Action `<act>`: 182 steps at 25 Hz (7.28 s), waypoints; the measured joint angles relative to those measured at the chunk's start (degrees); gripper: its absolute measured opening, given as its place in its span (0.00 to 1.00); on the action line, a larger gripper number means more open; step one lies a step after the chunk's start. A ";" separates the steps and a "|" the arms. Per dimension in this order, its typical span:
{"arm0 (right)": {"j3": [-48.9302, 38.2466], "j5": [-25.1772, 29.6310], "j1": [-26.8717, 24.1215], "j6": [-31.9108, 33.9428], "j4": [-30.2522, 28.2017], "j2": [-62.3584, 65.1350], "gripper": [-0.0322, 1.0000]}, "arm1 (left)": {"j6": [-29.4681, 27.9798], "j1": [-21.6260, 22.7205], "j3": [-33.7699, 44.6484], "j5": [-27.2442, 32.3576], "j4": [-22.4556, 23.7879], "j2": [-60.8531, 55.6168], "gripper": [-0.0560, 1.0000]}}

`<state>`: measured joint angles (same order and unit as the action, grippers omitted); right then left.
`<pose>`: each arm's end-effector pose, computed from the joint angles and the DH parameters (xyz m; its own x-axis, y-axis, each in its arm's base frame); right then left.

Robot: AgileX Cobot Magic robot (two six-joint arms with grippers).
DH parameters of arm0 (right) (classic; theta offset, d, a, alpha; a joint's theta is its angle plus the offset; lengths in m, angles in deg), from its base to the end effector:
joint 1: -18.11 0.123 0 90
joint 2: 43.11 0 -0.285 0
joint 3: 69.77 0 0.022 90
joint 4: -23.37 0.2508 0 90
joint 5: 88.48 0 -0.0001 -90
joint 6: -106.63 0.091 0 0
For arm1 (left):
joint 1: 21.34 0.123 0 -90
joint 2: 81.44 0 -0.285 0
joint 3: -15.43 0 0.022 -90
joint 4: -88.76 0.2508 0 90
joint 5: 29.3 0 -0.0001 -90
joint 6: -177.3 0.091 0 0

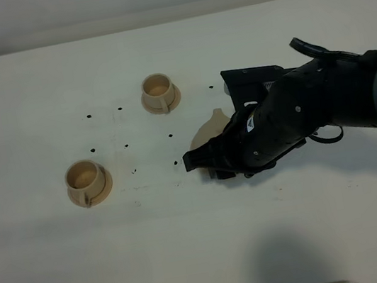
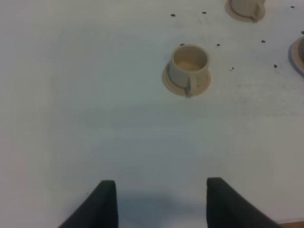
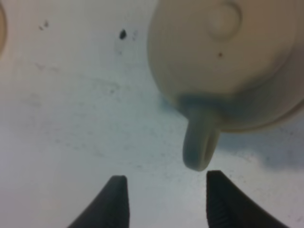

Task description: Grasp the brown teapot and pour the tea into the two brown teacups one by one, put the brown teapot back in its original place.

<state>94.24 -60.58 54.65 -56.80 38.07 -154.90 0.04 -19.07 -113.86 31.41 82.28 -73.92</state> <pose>0.2794 0.2205 0.1695 -0.9447 -0.0892 -0.3156 -0.1894 0.9339 0.3032 -0.0012 -0.0090 0.2674 -0.4815 -0.0267 -0.8761 0.0431 0.9976 -0.0541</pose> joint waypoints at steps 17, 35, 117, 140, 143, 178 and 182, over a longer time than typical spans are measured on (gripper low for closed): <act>5.59 4.35 0.00 10.50 -9.57 -4.43 0.39 | 0.00 0.00 0.00 0.06 0.00 0.00 0.52; 5.59 4.21 0.68 18.26 -16.24 -4.48 0.39 | 0.00 0.00 0.00 0.02 0.00 0.00 0.52; 6.42 2.95 2.42 14.02 -20.62 -7.14 0.11 | 0.00 0.00 0.00 0.02 0.00 0.00 0.52; 10.38 4.81 3.63 12.32 -29.42 -3.37 0.11 | 0.00 0.00 0.00 0.02 0.00 0.00 0.52; 10.38 4.93 3.74 11.88 -32.05 -3.37 0.11 | 0.00 0.00 0.00 0.02 0.00 0.00 0.52; 18.91 7.44 2.79 7.70 -45.18 -10.45 0.11 | 0.13 0.00 0.00 0.02 0.00 0.00 0.52; 18.96 7.21 2.73 7.64 -46.85 -10.51 0.11 | 0.13 0.00 0.00 0.02 0.00 0.00 0.52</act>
<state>113.20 -53.37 57.38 -49.16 -8.77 -165.41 0.16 -19.07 -113.86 31.43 82.28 -73.92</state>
